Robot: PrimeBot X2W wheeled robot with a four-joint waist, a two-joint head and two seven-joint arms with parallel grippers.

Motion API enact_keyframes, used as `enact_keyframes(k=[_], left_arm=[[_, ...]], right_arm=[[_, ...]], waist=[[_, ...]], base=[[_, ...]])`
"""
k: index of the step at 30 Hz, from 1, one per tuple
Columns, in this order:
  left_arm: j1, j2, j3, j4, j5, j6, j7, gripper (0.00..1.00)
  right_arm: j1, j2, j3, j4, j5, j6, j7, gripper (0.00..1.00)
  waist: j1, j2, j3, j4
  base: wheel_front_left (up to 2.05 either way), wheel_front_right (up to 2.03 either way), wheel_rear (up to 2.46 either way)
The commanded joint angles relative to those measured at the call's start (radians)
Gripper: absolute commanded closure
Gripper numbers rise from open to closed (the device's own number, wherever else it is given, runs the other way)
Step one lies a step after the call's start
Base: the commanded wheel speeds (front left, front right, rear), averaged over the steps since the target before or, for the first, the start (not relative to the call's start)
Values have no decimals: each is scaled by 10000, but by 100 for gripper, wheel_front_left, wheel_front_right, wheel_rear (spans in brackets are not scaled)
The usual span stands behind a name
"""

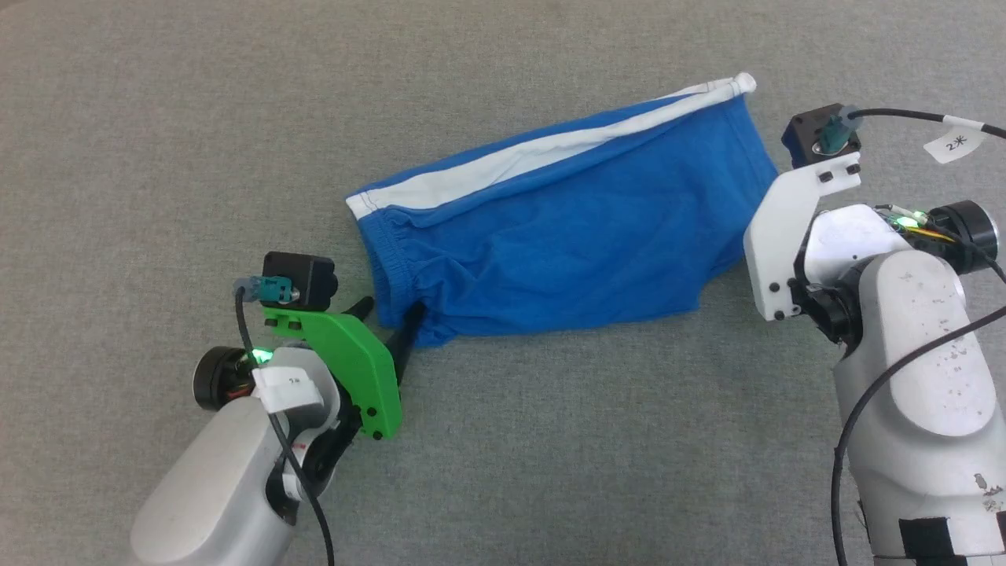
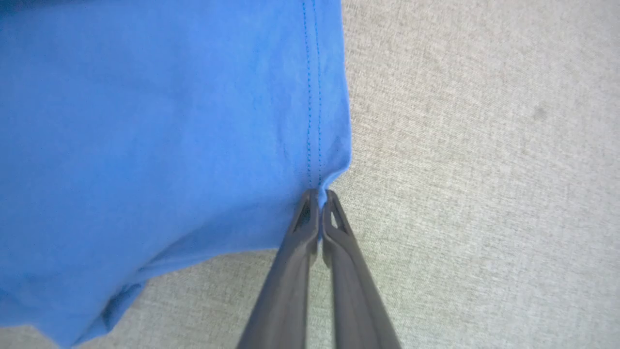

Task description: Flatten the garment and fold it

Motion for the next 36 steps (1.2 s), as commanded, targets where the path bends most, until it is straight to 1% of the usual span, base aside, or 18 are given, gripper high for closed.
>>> enact_keyframes(k=[1, 7, 12, 13, 16, 20, 24, 27, 31, 35, 36], left_arm=[[-23, 42, -74, 216, -39, -16, 126, 100], [236, 116, -122, 174, -525, -420, 381, 100], [350, 221, 369, -129, -992, -497, 159, 100], [469, 370, 682, -350, -1243, -539, 45, 100], [760, 648, 967, -578, -1424, -626, -109, 100], [1396, 913, 1201, -706, -1688, -493, -71, 100], [2000, 1104, 1125, -804, -1810, -340, 195, 100], [2471, 1190, 1150, -882, -1965, -144, 345, 100], [3109, 1362, 1262, -950, -2122, 186, 480, 100], [3459, 1353, 1360, -1053, -2299, 294, 449, 100], [3475, 1324, 1387, -1066, -2318, 303, 396, 70]], right_arm=[[179, -10, 39, -68, 53, -15, -10, 100], [261, -10, 18, -112, 69, -15, -30, 100], [465, -10, -209, -335, 379, -15, -301, 100], [849, -10, -358, -705, 853, -15, -484, 100], [1636, -10, -364, -1360, 1374, -15, -550, 100], [3029, -10, -424, -2650, 2015, -15, -450, 100], [4612, -10, -474, -4015, 2485, -15, -221, 100], [5798, -10, -334, -4744, 2980, -15, -100, 100], [6680, -10, -177, -5048, 3431, -15, -186, 100], [6922, -10, -304, -4937, 3660, -15, -493, 100], [6911, -10, -318, -4912, 3656, -15, -578, 78]], waist=[[1, -1, 26, -50], [1, -1, -20, -46], [1, -1, -248, 30], [1, -1, -493, 34], [1, -1, -844, -43], [1, -1, -1336, -209], [1, -1, -1707, -369], [1, -1, -1917, -530], [1, -1, -2051, -719], [1, -1, -2112, -704], [1, -1, -2138, -670]], base=[[0, 0, 0], [0, 0, 0], [0, 0, 0], [0, 0, 0], [0, 0, 0], [0, 0, 0], [0, 0, 0], [0, 0, 0], [0, 0, 0], [0, 0, 0], [0, 0, 0]])
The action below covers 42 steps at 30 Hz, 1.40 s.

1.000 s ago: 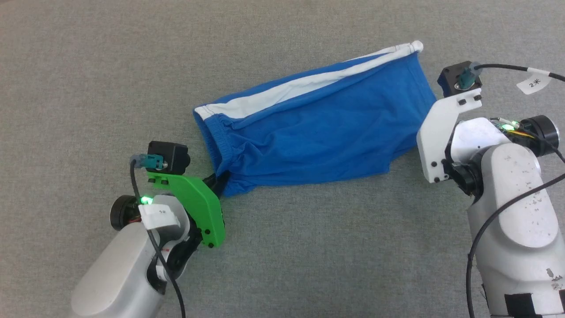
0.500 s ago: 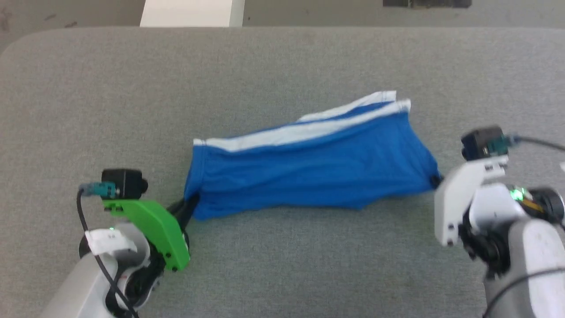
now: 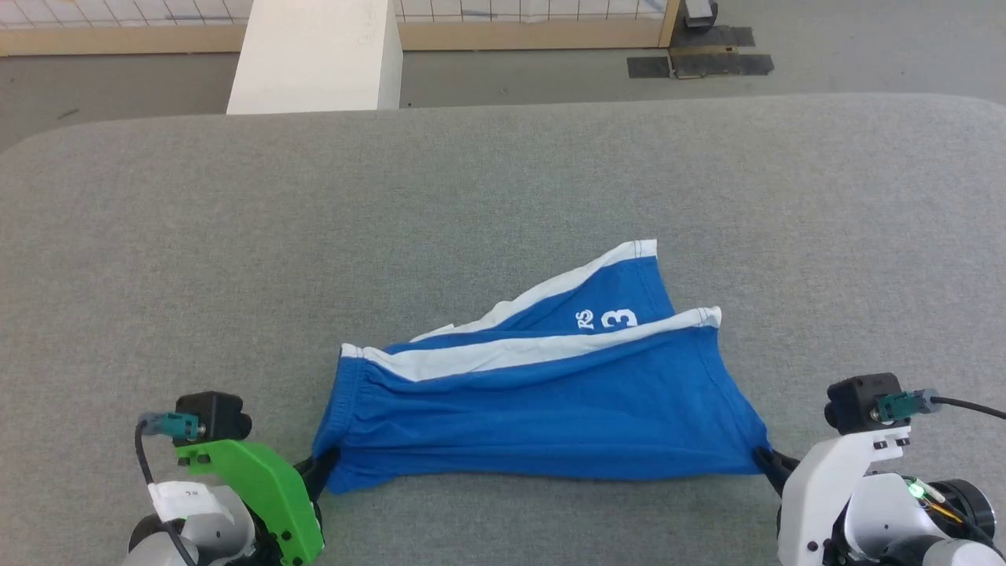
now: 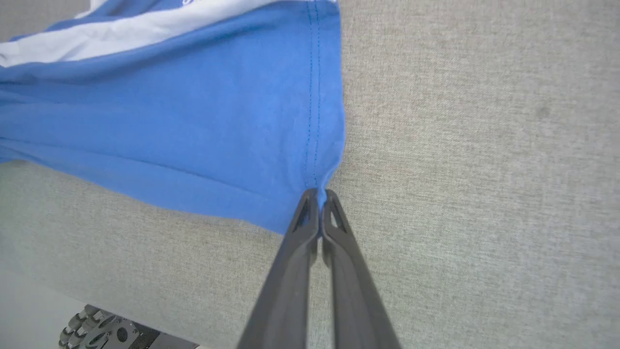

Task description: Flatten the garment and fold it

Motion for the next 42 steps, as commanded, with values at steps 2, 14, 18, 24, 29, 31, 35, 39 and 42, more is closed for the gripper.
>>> enact_keyframes(k=[2, 14, 18, 24, 29, 31, 35, 39, 42], left_arm=[[99, 13, 226, -59, -157, 75, -181, 0], [259, 62, 1836, -911, -73, 199, -2210, 0], [125, 253, 1996, -676, 1512, -148, -4522, 0], [-195, -103, 2018, -59, 3534, -746, -6773, 0], [-236, -1167, 2729, -418, 4718, -1380, -6809, 0], [-211, -1553, 2983, -397, 4961, -1721, -6810, 0], [-242, -2134, 3444, -264, 5395, -2337, -6812, 0], [-298, -2561, 3783, -33, 5691, -2768, -6812, 0], [-333, -2785, 3964, 95, 5870, -2968, -6813, 0]], right_arm=[[-72, -20, -86, 42, -51, -15, -216, 0], [-1717, -20, -744, -30, -371, -15, -222, 0], [-2481, -20, -657, 572, -1026, -15, -114, 0], [-3453, -20, -398, 1814, -2009, -15, 178, 0], [-4014, -20, -242, 2800, -2562, -15, 181, 0], [-4196, -20, -220, 3120, -2594, -15, 20, 0], [-4467, -20, -177, 3658, -2755, -15, -227, 0], [-4623, -20, -119, 4173, -2797, -15, -256, 2], [-4729, -20, -102, 4378, -2782, -15, -235, 100]], waist=[[0, 0, -81, 83], [0, 0, -273, 498], [0, 0, -186, 590], [0, 0, 149, 765], [0, 0, 540, 914], [0, 0, 681, 954], [0, 0, 922, 1008], [0, 0, 1055, 1014], [0, 0, 1100, 1010]], base=[[0, 0, 0], [0, 0, 0], [0, 0, 0], [0, 0, 0], [0, 0, 0], [0, 0, 0], [0, 0, 0], [0, 0, 0], [0, 0, 0]])
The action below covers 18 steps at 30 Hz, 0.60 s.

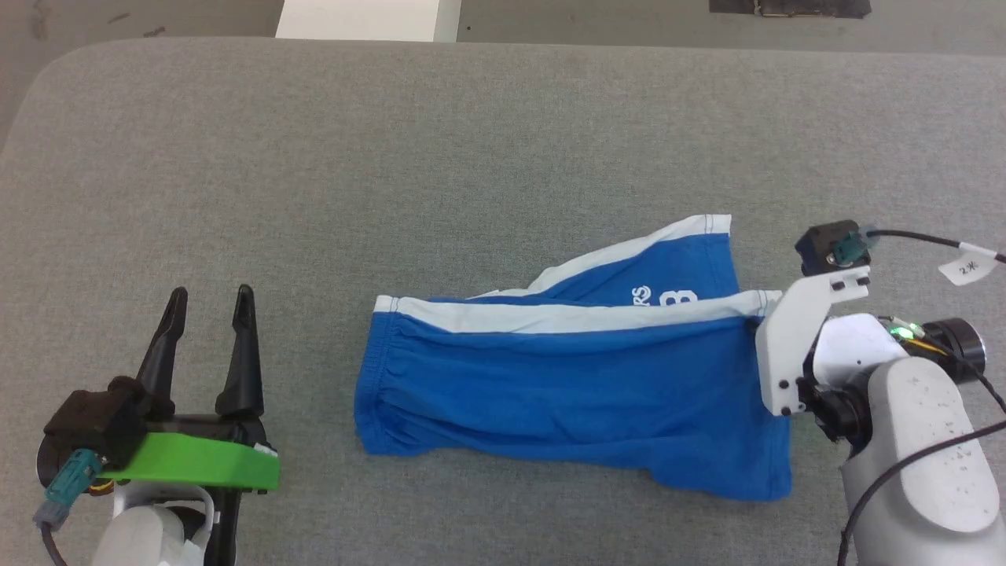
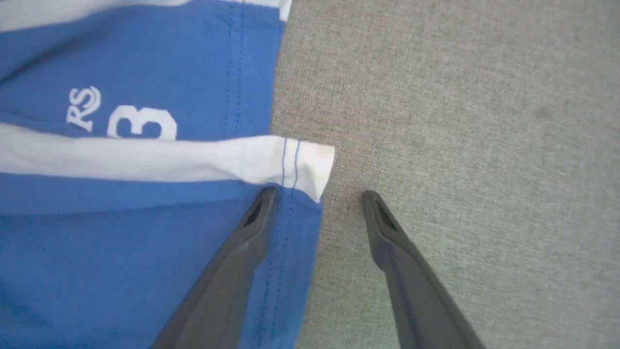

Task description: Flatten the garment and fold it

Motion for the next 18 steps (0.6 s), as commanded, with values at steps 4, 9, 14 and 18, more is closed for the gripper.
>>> enact_keyframes(k=[4, 9, 14, 18], left_arm=[[-213, -243, 220, 139, 255, -194, -46, 0], [-215, -444, 189, 358, 183, -267, -46, 0], [-297, -399, -452, 534, -310, -289, 222, 0], [-531, -117, -1068, 323, -829, -293, 1791, 0]], right_arm=[[-327, -5, 28, -8, 79, -15, -142, 100], [-322, -5, -16, -458, 310, -15, -294, 100], [354, -5, -67, -1589, 788, -15, -345, 100], [1161, -5, -46, -2573, 1049, -15, -89, 100]], waist=[[0, 0, 2, -7], [0, 0, -159, 33], [0, 0, -454, 68], [0, 0, -638, -62]], base=[[0, 0, 0], [0, 0, 0], [0, 0, 0], [0, 0, 0]])
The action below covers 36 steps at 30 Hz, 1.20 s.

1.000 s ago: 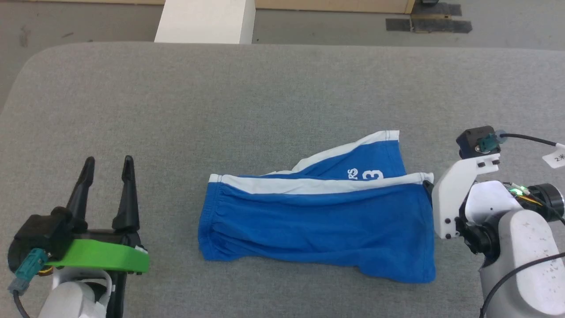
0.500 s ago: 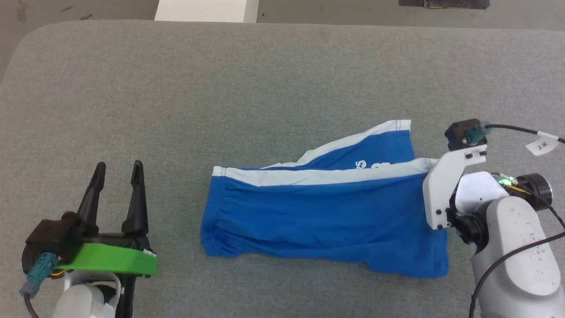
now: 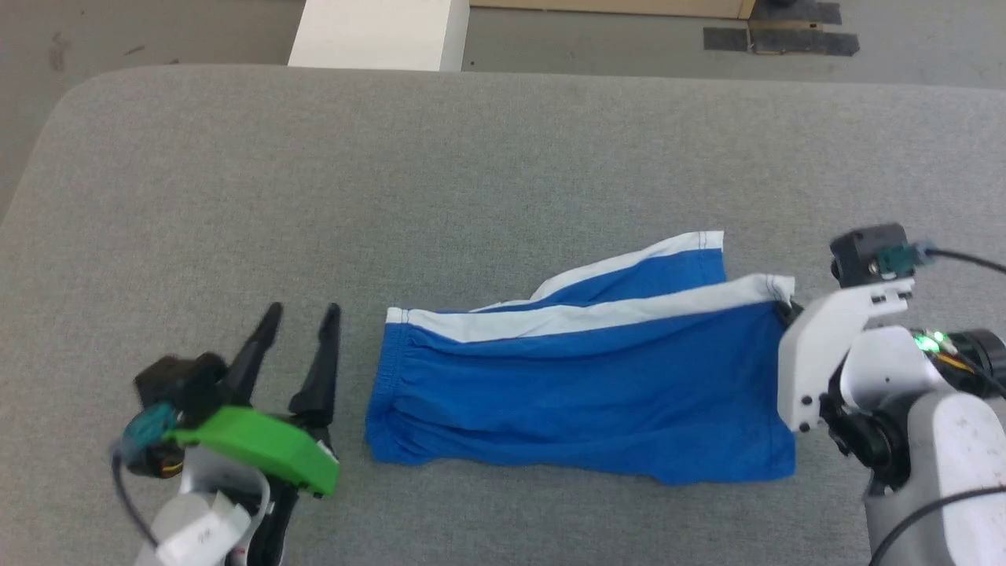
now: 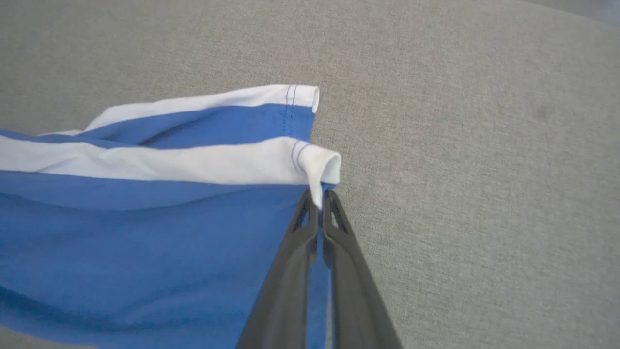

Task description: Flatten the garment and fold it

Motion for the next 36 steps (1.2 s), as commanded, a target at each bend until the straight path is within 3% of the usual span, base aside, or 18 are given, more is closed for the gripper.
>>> enact_keyframes(k=[1, 9, 15, 16, 17, 18, 29, 36], left_arm=[[-262, 111, -157, -31, -314, -67, 660, 0], [-1649, 549, -1360, 307, -842, 82, 4956, 0], [-2514, 562, -1948, 1444, -815, 149, 6574, 0], [-2588, 576, -1977, 1524, -809, 140, 6589, 35], [-2671, 557, -1980, 1540, -824, 126, 6481, 85], [-2711, 506, -1968, 1540, -889, 115, 6384, 100], [-2908, 526, -1734, 1001, -1312, 32, 5426, 100], [-5019, 980, -1279, 1023, -1868, -37, 5260, 100]], right_arm=[[249, -10, -22, -238, 82, -15, 67, 100], [896, -10, 7, -1066, 266, -15, 398, 100], [878, -10, 202, -1137, 291, -15, 462, 100], [863, -10, 236, -1129, 302, -15, 455, 100], [851, -10, 254, -1124, 303, -15, 446, 100], [853, -10, 242, -1117, 291, -15, 442, 100], [626, -10, 129, -1133, 452, -15, 465, 100], [-1815, -10, -367, -626, 2151, -15, 961, 100]], waist=[[0, 0, -96, -110], [0, 0, -79, -304], [0, 0, 64, -519], [0, 0, 86, -569], [0, 0, 119, -606], [0, 0, 136, -616], [0, 0, 41, -525], [0, 0, 314, -665]], base=[[0, 0, 0], [0, 0, 0], [0, 0, 0], [0, 0, 0], [0, 0, 0], [0, 0, 0], [0, 0, 0], [0, 0, 0]])
